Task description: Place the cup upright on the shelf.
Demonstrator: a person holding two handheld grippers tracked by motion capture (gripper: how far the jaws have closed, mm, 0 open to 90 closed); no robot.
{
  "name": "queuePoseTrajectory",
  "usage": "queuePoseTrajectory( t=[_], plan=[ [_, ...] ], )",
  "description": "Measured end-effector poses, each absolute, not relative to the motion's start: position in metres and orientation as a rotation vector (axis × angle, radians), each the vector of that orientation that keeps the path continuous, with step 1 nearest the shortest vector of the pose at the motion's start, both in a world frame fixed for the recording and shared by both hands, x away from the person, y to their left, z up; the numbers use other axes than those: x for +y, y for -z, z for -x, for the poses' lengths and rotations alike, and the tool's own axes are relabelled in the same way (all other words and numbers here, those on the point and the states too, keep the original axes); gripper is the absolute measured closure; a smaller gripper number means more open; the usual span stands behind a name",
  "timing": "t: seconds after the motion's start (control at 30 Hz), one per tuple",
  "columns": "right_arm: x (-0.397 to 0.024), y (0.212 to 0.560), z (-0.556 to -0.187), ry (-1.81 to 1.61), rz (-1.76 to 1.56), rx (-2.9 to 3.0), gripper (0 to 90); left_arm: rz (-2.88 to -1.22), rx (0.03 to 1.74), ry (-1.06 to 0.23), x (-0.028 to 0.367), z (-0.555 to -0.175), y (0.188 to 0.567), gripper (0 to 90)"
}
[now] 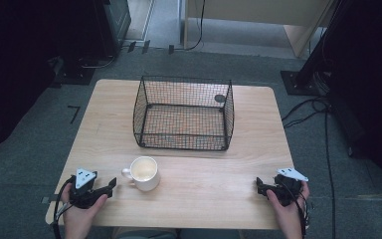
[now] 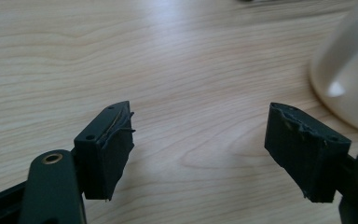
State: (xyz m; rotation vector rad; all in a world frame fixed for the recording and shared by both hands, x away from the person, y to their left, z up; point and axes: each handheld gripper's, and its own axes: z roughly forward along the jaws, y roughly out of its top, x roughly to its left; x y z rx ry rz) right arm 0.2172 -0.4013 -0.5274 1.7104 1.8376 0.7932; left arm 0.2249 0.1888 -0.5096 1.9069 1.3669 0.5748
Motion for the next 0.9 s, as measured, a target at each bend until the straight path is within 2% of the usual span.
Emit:
queuePoseTrajectory(
  t=[0.3,0.53,0.7,0.9],
  plan=[
    [-0.401,0.527,-0.217,-0.794,-1.710,1.838,0.0,-1.906,1.214,-0.512,0.175,-0.223,0.503,31.4],
    [-0.401,0.527,-0.217,-0.793,-1.711,1.838,0.0,-1.887,1.103,-0.462,0.165,-0.223,0.498,44.8],
    [-0.401,0.527,-0.217,-0.794,-1.711,1.838,0.0,-1.904,1.034,-0.461,0.156,-0.221,0.497,46.9],
    [-0.401,0.527,-0.217,-0.793,-1.711,1.837,0.0,-1.912,0.976,-0.429,0.148,-0.218,0.497,45.2]
  ],
)
